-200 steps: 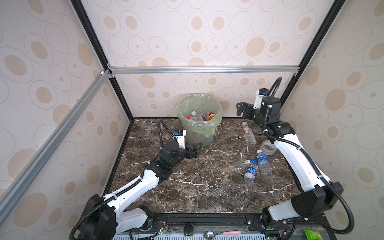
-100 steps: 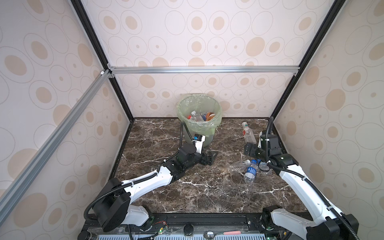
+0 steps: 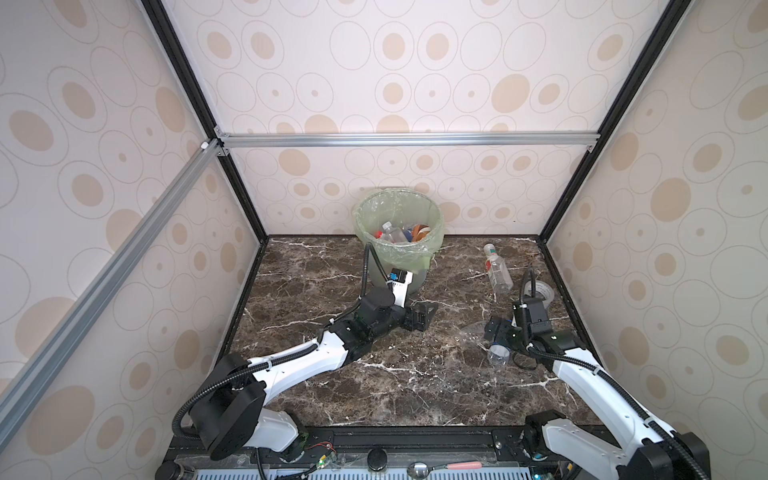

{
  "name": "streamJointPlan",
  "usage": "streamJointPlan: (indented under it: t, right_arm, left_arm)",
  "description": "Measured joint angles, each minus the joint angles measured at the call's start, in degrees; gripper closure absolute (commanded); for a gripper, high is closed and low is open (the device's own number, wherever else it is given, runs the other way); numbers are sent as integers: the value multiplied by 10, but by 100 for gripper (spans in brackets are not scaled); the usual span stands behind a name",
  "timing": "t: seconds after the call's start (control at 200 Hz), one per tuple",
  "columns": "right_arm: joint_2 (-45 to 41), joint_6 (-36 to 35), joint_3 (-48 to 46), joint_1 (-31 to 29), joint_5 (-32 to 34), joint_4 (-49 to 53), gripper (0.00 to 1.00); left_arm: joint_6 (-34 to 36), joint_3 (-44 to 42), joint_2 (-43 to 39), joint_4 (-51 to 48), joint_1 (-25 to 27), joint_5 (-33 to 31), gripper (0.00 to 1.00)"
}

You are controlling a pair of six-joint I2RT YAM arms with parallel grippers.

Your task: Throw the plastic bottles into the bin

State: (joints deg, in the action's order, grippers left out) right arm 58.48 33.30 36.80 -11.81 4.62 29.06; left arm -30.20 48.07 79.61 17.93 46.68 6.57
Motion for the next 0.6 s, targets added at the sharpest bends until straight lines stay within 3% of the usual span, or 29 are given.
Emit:
streamJointPlan:
  t: [0.6]
  right_arm:
    - [141, 28, -11, 0, -67, -100, 0]
  left_arm:
    - [1, 14, 21, -5, 1, -3, 1]
